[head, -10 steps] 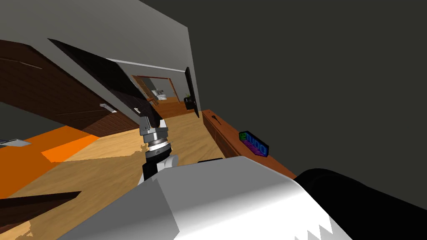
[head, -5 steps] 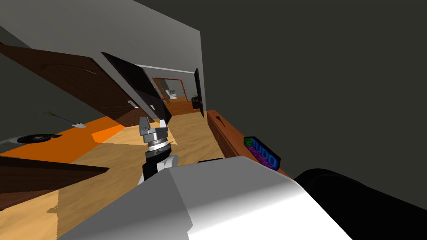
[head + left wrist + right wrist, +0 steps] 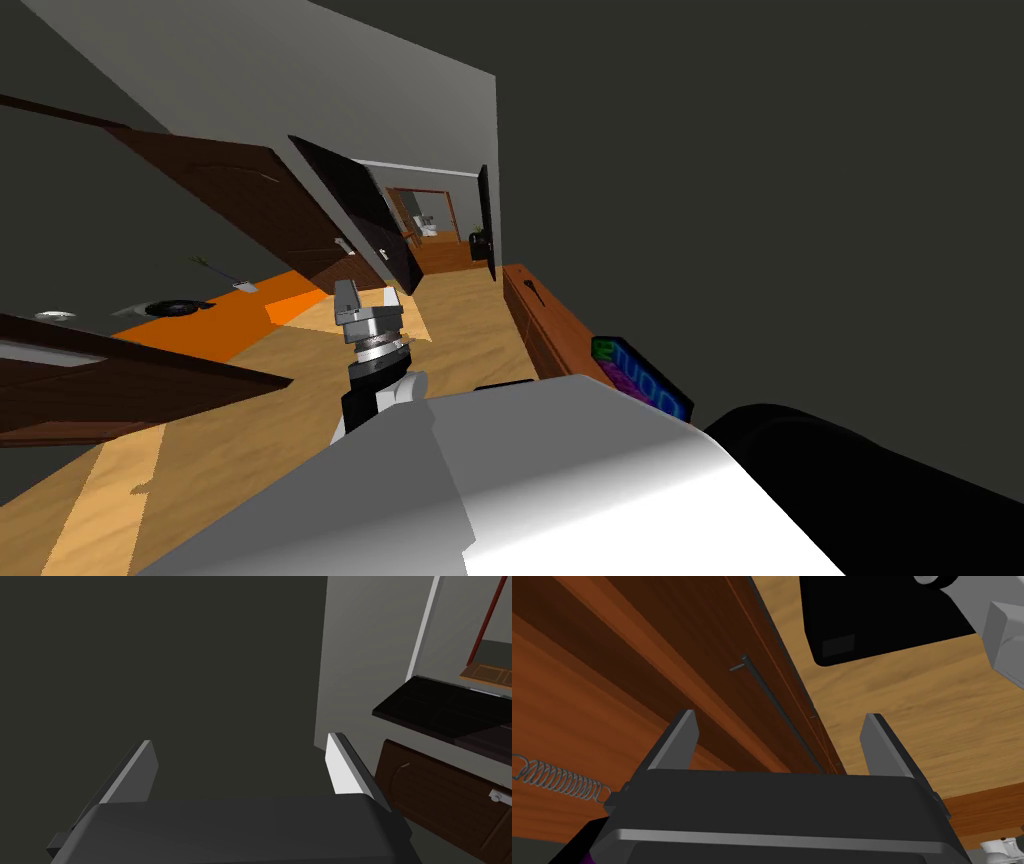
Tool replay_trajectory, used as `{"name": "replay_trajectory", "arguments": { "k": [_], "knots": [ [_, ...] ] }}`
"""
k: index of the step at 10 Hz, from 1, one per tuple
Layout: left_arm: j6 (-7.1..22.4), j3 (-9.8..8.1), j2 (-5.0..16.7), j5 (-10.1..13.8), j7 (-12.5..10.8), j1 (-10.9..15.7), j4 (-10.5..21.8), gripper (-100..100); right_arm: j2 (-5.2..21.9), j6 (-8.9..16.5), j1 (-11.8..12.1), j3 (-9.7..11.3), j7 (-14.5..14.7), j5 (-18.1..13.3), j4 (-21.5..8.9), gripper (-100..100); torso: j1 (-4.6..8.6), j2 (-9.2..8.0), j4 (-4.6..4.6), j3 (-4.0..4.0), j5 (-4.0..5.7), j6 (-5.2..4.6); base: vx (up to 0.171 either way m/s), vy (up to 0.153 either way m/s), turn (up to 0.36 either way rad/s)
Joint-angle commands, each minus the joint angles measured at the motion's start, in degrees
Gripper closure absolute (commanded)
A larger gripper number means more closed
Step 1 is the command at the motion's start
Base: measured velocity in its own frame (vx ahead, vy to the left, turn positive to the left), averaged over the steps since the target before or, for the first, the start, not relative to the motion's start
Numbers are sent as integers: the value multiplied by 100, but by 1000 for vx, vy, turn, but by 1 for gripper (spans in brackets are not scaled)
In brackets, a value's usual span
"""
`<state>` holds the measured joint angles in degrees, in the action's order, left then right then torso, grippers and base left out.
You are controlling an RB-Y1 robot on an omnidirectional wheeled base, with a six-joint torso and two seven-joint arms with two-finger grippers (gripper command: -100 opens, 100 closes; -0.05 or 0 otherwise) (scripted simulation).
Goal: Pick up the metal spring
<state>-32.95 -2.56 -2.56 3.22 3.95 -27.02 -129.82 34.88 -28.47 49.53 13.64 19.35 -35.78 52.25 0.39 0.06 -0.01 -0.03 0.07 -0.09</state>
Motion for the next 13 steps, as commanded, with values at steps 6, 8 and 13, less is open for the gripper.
{"name": "replay_trajectory", "arguments": {
  "k": [6, 8, 13],
  "knots": [
    [0, 0, 0, 0, 0, 0, 0, 0, 262, 162, -175, -69, 126, -833, -1007, -100, -17, 4, 0, -2, -4, 1, 27, -76, 220],
    [0, -1, 0, 0, 0, 0, 0, 0, 261, 173, -321, -99, 187, -1103, -1460, -100, 9, 4, 0, -2, 2, -1, 20, -113, 199],
    [0, -1, 0, 0, 0, -1, 0, 0, 203, 163, -546, -96, 238, -1360, -1739, 0, -19, 4, 1, -3, -2, -7, 17, -57, 92]
  ]
}}
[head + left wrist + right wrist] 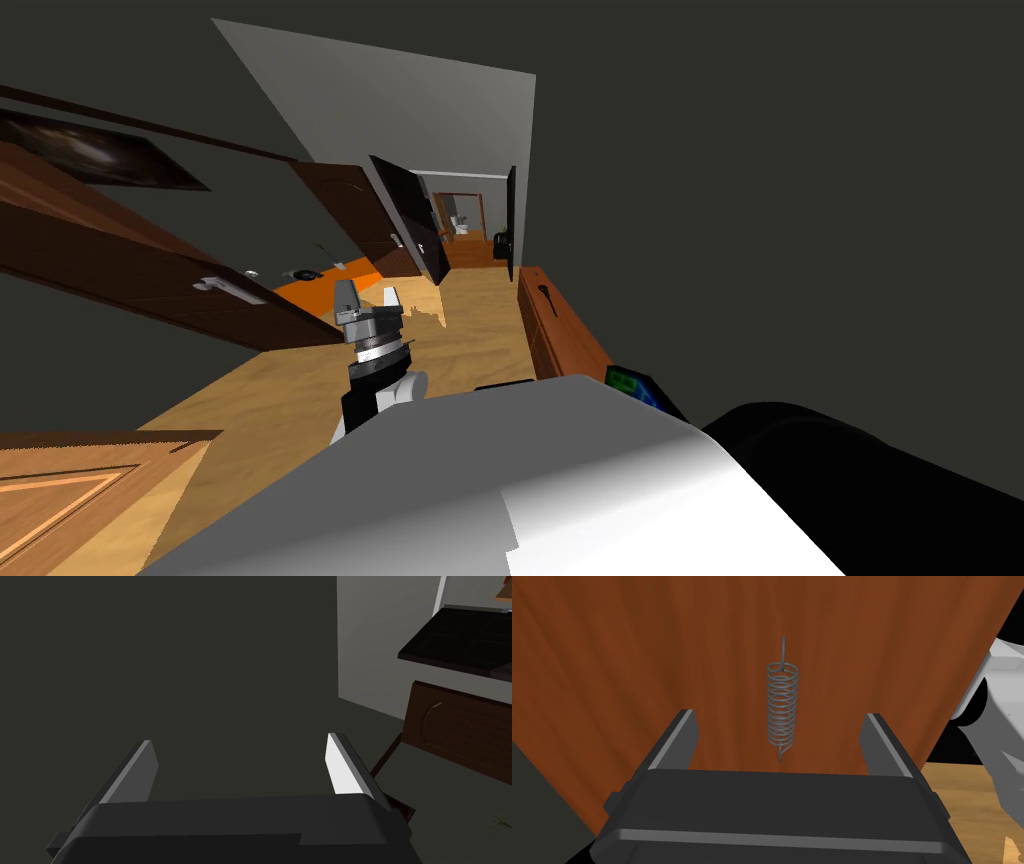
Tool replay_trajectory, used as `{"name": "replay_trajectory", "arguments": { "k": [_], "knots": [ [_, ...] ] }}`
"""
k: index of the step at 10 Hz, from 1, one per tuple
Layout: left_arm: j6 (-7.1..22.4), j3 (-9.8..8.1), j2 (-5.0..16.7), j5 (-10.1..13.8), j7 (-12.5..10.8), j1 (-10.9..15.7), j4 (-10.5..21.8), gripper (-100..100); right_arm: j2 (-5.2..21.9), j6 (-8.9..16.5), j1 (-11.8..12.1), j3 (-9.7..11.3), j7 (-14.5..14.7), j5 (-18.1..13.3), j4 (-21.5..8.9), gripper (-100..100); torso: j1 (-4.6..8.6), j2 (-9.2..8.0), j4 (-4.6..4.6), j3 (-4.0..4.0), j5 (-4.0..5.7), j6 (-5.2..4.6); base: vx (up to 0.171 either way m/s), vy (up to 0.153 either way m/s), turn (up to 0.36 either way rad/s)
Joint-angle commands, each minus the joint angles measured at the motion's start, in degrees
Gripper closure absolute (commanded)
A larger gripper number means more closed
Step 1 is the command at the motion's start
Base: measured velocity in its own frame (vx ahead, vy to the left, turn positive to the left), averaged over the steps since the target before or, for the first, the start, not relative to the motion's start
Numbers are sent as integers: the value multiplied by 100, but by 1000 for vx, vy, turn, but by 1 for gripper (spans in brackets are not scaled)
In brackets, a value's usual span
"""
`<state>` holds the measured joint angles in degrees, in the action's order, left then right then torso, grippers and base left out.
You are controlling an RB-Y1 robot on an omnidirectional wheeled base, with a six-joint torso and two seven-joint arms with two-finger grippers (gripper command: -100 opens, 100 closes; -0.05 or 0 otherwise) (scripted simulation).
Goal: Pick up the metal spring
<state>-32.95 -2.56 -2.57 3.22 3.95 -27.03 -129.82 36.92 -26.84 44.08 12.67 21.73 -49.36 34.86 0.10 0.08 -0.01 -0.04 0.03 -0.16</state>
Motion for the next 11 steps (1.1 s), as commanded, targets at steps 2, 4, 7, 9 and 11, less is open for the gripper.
{"name": "replay_trajectory", "arguments": {
  "k": [2, 4, 7, 9, 11],
  "knots": [
    [0, 0, 0, 0, 0, 1, 0, 0, -273, 243, -275, 131, 29, 34, -194, -100, 8, -11, -3, 6, 2, 2, -56, -50, 77],
    [0, 0, 0, 0, 0, 1, 0, 0, -302, 205, -318, 106, 87, 50, -279, -100, 18, -28, -6, 16, 4, 0, -51, -44, 25],
    [0, 0, 0, 0, 0, 0, 0, 0, -320, 203, -317, 116, 88, 52, -274, 100, 13, -10, -5, 8, 2, 3, -2, -2, 0],
    [0, 0, 0, 0, 0, 0, 0, 0, -319, 204, -317, 114, 87, 52, -275, 100, 24, -13, -5, 9, 7, 3, 0, 0, 0],
    [0, 0, 0, 0, 0, 0, 0, 0, -137, 121, -138, 65, 15, 17, -97, 100, 26, -14, -6, 10, 7, 3, 23, 13, -44]
  ]
}}
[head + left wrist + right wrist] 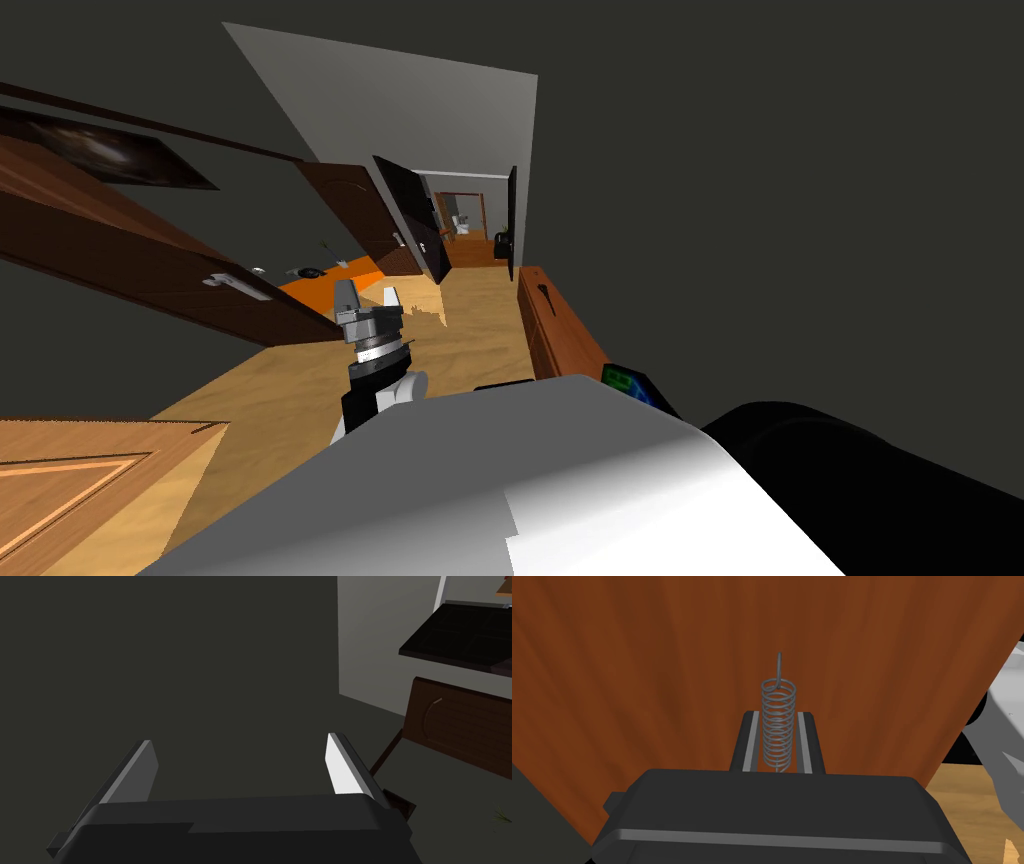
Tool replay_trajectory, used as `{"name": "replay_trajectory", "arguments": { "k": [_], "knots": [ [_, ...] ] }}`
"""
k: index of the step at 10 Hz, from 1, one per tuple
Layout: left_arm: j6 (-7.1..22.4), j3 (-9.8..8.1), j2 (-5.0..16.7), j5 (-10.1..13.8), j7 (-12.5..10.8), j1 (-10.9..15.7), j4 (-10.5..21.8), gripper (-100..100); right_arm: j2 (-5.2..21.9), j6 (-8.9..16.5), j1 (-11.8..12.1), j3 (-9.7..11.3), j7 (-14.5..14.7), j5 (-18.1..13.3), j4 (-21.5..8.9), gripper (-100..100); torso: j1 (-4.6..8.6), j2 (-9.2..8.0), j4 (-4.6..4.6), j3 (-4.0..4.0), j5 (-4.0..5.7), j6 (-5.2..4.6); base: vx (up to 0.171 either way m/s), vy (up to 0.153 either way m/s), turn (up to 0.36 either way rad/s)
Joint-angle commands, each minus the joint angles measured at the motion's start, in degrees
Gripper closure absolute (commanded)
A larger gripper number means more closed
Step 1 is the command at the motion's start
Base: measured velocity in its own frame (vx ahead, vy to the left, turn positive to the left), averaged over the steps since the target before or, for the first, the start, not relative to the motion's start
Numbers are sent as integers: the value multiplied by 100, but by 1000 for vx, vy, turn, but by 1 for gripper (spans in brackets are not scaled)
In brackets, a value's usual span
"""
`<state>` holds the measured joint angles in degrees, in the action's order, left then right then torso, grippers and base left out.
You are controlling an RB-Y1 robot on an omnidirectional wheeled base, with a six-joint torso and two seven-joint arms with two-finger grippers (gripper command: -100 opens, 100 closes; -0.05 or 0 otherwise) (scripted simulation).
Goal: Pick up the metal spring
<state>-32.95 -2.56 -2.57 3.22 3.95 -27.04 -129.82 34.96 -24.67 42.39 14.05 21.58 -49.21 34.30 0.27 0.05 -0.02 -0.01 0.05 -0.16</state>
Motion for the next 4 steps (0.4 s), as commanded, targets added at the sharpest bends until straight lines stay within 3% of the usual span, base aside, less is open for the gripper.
{"name": "replay_trajectory", "arguments": {
  "k": [1, 3, 4],
  "knots": [
    [0, 0, 0, 0, 0, 0, 0, 0, 161, -187, 135, -121, 18, -10, 32, 100, 0, 0, 0, 0, 0, 0, 92, 65, -89],
    [0, 1, 0, 0, 0, 0, 0, 0, 192, -143, 182, -95, -45, -19, 110, 100, -18, 18, 1, -9, -1, 3, 49, 49, -17],
    [0, 0, 0, 0, 0, 1, 0, 0, 193, -169, 177, -104, -29, -18, 98, 0, -7, 6, -1, -3, 1, 2, 6, 6, 0]
  ]
}}
